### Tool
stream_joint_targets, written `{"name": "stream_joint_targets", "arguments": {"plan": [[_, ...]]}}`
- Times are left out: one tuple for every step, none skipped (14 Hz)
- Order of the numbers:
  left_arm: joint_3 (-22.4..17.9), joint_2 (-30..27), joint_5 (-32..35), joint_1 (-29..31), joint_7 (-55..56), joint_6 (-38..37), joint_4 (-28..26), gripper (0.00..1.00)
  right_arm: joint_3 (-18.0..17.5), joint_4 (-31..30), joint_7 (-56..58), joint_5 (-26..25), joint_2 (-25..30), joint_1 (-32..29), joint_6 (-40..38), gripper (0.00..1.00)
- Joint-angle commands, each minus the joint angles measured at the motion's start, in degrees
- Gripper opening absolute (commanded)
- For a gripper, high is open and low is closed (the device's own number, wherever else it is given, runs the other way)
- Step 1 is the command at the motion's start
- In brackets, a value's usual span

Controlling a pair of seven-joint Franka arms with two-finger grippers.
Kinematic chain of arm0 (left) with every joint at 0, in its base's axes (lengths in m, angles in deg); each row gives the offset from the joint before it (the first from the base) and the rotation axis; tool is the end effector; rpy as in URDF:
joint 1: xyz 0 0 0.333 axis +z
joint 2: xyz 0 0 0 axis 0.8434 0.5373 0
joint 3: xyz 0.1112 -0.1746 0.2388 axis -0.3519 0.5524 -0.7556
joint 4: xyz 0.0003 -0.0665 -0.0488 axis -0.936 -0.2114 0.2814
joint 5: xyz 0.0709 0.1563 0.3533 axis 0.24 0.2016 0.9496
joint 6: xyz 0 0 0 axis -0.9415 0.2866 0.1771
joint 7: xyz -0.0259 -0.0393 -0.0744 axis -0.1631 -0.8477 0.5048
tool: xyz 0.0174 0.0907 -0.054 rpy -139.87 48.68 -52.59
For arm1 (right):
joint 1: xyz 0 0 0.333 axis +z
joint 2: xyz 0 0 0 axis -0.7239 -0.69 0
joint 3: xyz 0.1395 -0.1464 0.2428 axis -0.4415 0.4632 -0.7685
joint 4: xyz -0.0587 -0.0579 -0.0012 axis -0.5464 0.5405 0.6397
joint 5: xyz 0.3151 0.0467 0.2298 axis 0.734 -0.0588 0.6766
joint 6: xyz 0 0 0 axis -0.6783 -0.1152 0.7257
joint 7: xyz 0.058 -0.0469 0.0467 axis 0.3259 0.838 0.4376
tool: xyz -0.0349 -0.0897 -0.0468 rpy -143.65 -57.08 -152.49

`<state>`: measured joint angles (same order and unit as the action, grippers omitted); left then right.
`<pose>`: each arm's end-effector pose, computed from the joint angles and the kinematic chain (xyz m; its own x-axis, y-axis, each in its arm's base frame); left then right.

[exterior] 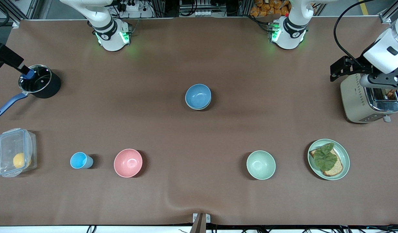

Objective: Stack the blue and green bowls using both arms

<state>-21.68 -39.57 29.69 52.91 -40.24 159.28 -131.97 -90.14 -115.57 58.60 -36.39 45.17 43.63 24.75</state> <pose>0.5474 -0.0795 0.6393 0.9915 -0.1252 -0.0365 -0.1254 -0.9921 -0.0028 0.5152 -0.0051 0.6993 0.9525 -0.2967 0.0679 -0.2920 -0.9537 -0.0714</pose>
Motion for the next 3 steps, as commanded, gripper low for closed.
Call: {"name": "stream_joint_targets", "arguments": {"plan": [[-0.4, -0.2, -1.1, -0.2, -0.6, -1.1, 0.8, 1.0, -1.8, -0.2, 3.3, -1.6, 0.4, -1.0, 0.1, 1.0], [-0.4, -0.2, -1.1, -0.2, -0.6, -1.1, 0.8, 1.0, -1.8, -0.4, 4.5, -1.7, 0.1, -1.2, 0.2, 1.0], [-0.4, -0.2, -1.1, -0.1, -0.6, -1.1, 0.8, 1.0, -1.8, -0.3, 5.0, -2.0, -0.8, -1.3, 0.2, 1.0]]}}
